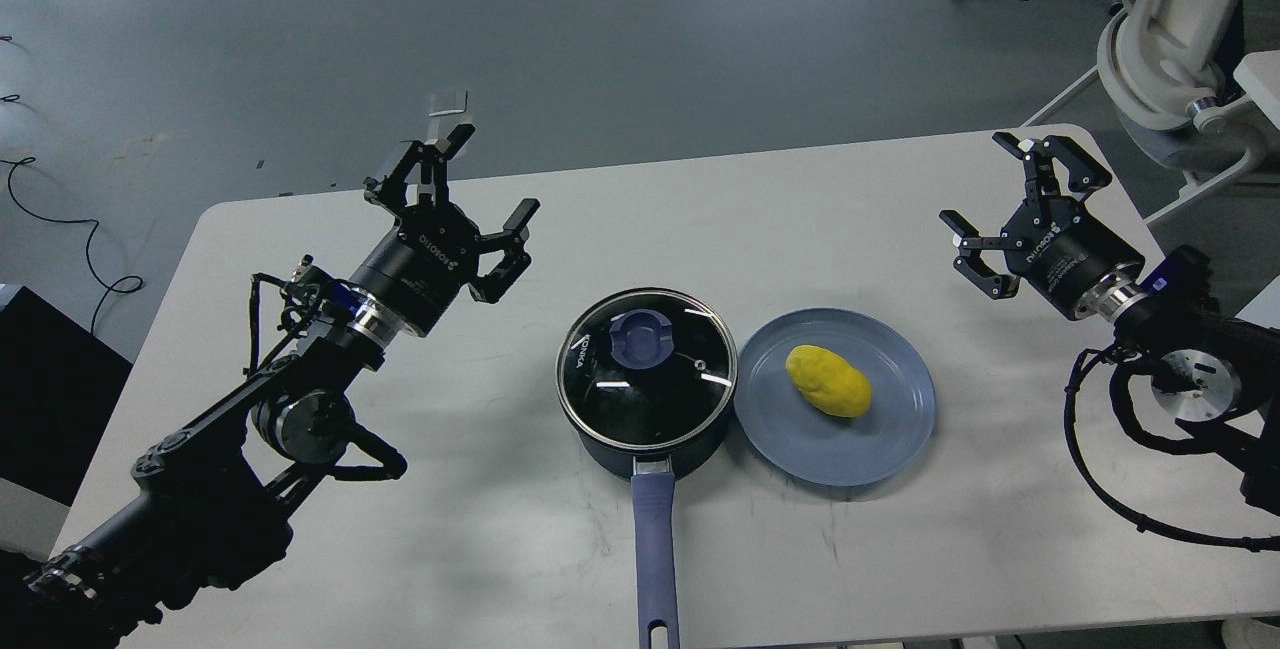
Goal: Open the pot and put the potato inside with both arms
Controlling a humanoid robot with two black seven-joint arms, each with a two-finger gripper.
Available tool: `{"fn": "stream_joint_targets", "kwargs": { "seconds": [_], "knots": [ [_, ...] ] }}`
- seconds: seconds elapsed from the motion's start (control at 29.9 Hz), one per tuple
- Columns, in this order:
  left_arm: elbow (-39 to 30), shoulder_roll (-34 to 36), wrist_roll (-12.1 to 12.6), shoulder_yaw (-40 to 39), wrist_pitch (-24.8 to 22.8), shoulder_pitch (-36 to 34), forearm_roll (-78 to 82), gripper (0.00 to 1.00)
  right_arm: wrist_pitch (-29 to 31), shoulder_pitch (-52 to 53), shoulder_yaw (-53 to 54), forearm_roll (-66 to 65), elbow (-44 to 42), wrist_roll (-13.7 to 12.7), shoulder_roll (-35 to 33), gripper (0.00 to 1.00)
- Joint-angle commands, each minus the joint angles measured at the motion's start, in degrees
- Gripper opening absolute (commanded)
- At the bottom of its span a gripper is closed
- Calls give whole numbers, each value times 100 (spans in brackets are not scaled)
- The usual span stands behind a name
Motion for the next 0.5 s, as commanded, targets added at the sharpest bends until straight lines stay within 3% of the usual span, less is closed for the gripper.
{"fn": "stream_joint_targets", "kwargs": {
  "seconds": [0.0, 0.33, 0.47],
  "knots": [
    [2, -6, -1, -3, -2, 0, 1, 98, -1, 9, -7, -1, 0, 0, 0, 96],
    [2, 186, -2, 6, -177, -35, 10, 98, -1, 44, -94, -18, 0, 0, 0, 96],
    [256, 477, 7, 6, -262, -359, 80, 98, -1, 53, -103, -27, 0, 0, 0, 96]
  ]
}}
